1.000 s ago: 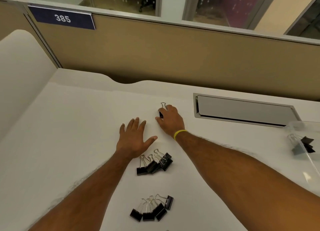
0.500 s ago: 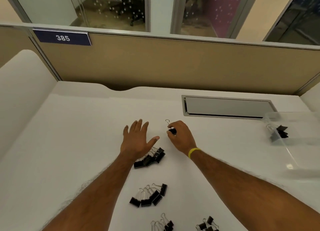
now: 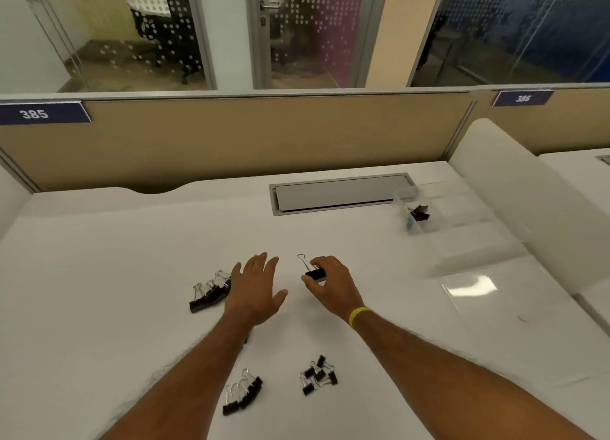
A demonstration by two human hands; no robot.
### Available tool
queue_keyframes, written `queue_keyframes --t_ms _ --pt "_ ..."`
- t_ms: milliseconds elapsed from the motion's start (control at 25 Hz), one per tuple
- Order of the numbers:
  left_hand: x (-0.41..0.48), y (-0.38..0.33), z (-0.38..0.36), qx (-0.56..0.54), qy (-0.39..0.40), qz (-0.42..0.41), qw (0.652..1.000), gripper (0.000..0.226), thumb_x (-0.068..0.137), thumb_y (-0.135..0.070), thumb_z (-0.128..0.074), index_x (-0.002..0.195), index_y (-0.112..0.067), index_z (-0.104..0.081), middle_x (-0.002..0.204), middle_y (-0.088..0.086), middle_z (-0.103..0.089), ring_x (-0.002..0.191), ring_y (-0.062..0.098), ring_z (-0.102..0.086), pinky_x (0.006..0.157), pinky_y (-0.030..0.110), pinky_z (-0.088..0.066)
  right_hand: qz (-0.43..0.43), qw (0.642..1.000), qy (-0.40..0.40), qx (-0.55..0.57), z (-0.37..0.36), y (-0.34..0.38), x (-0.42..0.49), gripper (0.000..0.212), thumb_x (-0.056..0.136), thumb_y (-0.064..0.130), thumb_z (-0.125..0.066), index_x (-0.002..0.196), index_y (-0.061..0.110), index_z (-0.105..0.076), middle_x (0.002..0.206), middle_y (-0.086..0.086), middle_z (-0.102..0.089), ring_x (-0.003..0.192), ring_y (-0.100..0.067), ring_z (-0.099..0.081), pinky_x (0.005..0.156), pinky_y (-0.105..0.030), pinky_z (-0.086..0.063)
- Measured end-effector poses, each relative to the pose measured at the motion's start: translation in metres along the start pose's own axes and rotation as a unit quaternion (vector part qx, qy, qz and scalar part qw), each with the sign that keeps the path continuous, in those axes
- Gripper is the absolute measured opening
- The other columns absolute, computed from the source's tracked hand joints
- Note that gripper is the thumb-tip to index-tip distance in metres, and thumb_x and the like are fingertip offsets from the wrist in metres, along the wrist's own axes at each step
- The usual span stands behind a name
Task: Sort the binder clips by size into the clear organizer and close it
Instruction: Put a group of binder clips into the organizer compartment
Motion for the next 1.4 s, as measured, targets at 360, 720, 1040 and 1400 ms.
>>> queue_keyframes --t_ms 360,720,1040,1400 --pt "0.003 -0.103 -0.031 -0.013 0.034 -0.067 0.997 0.073 0.093 -0.053 -0.046 0.153 -0.025 -0.014 0.161 0.002 -0.014 0.148 0.019 -0.012 0.120 0.046 -0.006 -0.070 0.988 -0.058 0.125 0.077 -0.057 -0.046 0.019 0.084 0.036 -0.070 0.093 0.019 -0.068 0.082 0.002 -0.068 0.075 -0.010 -0.062 0.072 -0.020 -0.052" --pt "0.034 -0.163 -0.054 -0.038 0.031 -0.080 0.996 0.068 0.093 -0.051 -0.046 0.151 -0.024 -0.023 0.159 0.001 -0.022 0.146 0.018 -0.020 0.119 0.043 -0.008 -0.112 0.962 -0.158 0.192 0.169 -0.106 -0.006 0.016 0.083 0.033 -0.074 0.087 0.017 -0.071 0.079 0.001 -0.070 0.072 -0.012 -0.064 0.071 -0.026 -0.057" --pt "0.064 -0.182 -0.071 -0.042 0.038 -0.063 0.996 0.064 0.093 -0.051 -0.046 0.149 -0.025 -0.028 0.158 -0.001 -0.025 0.146 0.016 -0.022 0.120 0.042 -0.008 -0.104 0.973 -0.189 0.086 0.226 -0.146 0.081 0.022 0.078 0.020 -0.078 0.095 0.009 -0.070 0.091 -0.004 -0.067 0.081 -0.013 -0.062 0.073 -0.013 -0.049" --pt "0.104 -0.203 -0.076 -0.063 0.015 -0.060 0.996 0.063 0.093 -0.050 -0.048 0.148 -0.024 -0.031 0.158 0.000 -0.026 0.146 0.017 -0.020 0.120 0.041 -0.008 -0.102 0.987 -0.105 -0.072 0.240 -0.188 0.163 0.034 0.083 0.029 -0.072 0.110 0.010 -0.065 0.109 -0.010 -0.062 0.100 -0.024 -0.061 0.090 -0.032 -0.050"
Point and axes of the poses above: each hand's wrist, its own x-axis towards the middle knuckle, its own z-axis out of the back of the hand, y = z × x, the point moved 3 cm from there along x, towards the middle knuckle
